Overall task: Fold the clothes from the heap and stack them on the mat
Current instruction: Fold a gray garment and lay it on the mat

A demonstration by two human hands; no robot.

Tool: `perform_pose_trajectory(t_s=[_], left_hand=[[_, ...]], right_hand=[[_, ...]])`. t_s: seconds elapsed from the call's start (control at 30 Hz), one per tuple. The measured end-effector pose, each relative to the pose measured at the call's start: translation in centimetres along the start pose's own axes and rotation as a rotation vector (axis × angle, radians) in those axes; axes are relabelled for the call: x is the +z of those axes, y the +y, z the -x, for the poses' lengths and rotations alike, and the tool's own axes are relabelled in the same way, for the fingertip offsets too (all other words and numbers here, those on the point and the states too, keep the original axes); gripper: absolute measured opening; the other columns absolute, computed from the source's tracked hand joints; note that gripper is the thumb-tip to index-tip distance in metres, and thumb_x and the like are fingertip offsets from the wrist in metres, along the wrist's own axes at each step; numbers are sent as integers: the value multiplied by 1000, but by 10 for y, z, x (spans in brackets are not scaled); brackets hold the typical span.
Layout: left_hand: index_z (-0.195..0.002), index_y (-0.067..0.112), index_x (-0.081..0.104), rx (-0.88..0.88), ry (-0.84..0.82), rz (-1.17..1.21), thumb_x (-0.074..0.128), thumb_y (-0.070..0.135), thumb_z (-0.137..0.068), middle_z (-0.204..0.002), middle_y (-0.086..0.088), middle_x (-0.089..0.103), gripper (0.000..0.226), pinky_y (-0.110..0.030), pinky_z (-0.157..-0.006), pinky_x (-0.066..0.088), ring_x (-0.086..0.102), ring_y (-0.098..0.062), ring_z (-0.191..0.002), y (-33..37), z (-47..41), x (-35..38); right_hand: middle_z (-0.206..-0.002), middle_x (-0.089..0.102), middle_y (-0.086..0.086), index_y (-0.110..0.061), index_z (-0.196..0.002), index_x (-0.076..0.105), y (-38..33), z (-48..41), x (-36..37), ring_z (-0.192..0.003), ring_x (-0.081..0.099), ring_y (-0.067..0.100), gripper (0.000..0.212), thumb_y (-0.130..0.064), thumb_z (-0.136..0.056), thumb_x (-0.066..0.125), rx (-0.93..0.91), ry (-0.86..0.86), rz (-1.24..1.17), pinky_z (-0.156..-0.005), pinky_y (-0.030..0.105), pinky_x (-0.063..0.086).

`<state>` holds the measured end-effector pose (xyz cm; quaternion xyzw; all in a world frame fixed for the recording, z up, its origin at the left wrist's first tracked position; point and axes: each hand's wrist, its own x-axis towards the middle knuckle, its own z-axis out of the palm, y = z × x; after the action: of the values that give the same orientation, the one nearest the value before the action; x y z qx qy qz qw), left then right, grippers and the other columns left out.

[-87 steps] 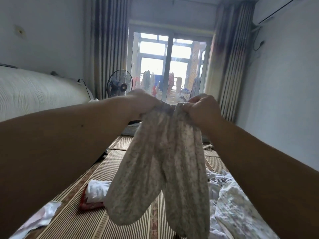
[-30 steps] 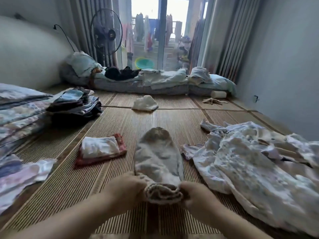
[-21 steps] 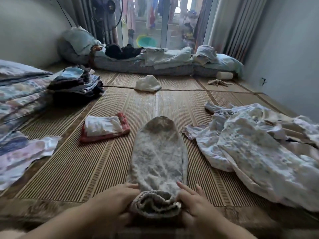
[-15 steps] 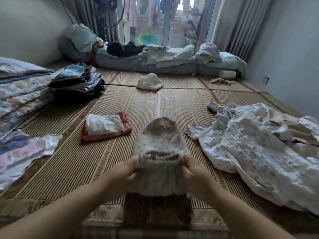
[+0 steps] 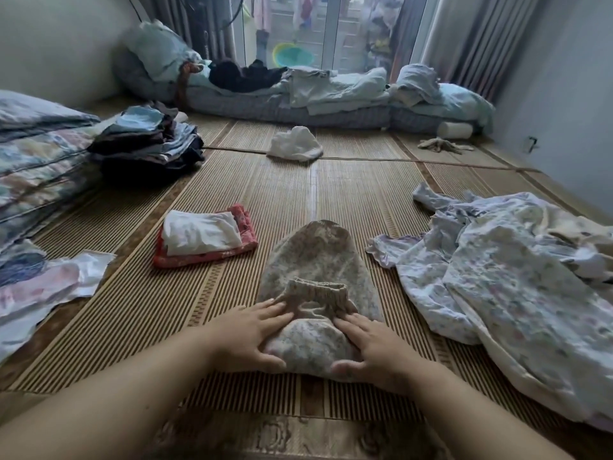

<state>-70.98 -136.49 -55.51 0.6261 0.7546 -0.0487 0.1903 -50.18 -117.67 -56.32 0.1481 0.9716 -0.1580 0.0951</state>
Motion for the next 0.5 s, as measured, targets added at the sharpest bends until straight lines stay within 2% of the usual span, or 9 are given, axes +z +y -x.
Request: perform_pose_trajectory(t_s=[0.07, 0.1, 0.17, 0.23, 0.3, 0.37, 0.4, 0.47, 0.5], left_hand=[[-149, 43, -7, 32, 23, -35, 43, 79, -67, -151, 22, -17, 102, -31, -115, -3, -19, 2, -139, -11, 8, 8], [-148, 44, -6, 39, 45, -34, 44, 74, -67, -152, 23, -15, 100, -28, -114, -3, -18, 4, -139, -14, 11, 10], [-148, 47, 3, 36, 106, -6, 48, 60, -73, -155, 23, -3, 88, -25, -116, 2, -10, 5, -140, -15, 16, 10], [-146, 47, 22, 46, 192, 10, 51, 45, -81, -156, 21, 15, 71, -25, -117, 10, 4, 2, -143, -11, 22, 6], [-139, 42, 43, 74, 294, 43, 50, 38, -85, -149, 21, 35, 55, -25, -115, 15, 14, 0, -144, -3, 28, 2], [-121, 37, 63, 75, 400, 186, 48, 38, -81, -134, 29, 49, 43, -22, -112, 24, 28, 3, -139, 7, 39, -2], [-110, 34, 70, 66, 448, 323, 47, 40, -79, -124, 34, 54, 39, -20, -107, 33, 39, 6, -131, 13, 47, -4], [-95, 31, 72, 49, 502, 670, 47, 42, -75, -103, 29, 67, 34, -22, -87, 50, 60, 5, -104, 27, 64, -8], [-92, 35, 72, 34, 510, 825, 48, 40, -74, -95, 22, 70, 30, -21, -76, 52, 64, 2, -93, 33, 72, -11]], right_hand=[[-160, 5, -12, -34, -152, 10, 4, 8, 2, -146, -2, 6, 109, -85, -63, 47, -19, -34, 61, -116, 31, -4], [-160, 6, -12, -33, -152, 14, 5, 11, 0, -146, 0, 5, 107, -82, -64, 51, -34, -23, 59, -117, 31, -3], [-158, 21, -9, -28, -148, 32, 7, 17, -7, -146, 12, 7, 85, -57, -73, 62, -71, 47, 23, -116, 23, 5], [-149, 40, -6, -21, -132, 56, 6, 25, -14, -141, 30, 10, 56, -31, -77, 63, -117, 145, 6, -111, 14, 15], [-135, 58, -3, -15, -111, 67, 3, 35, -18, -131, 45, 12, 37, -23, -76, 60, -120, 238, -34, -105, 12, 29], [-108, 72, 1, -12, -91, 71, -2, 47, -20, -112, 61, 13, 27, -25, -71, 58, -86, 282, -212, -92, 22, 48], [-93, 73, -2, -13, -82, 69, -6, 55, -22, -98, 66, 12, 24, -29, -69, 57, -69, 306, -337, -79, 29, 53], [-67, 65, -10, -14, -73, 62, -13, 67, -28, -65, 60, 5, 23, -34, -63, 56, -50, 403, -521, -56, 31, 49], [-61, 59, -8, -15, -71, 59, -17, 72, -32, -58, 52, 3, 22, -33, -61, 56, -60, 434, -622, -51, 27, 44]])
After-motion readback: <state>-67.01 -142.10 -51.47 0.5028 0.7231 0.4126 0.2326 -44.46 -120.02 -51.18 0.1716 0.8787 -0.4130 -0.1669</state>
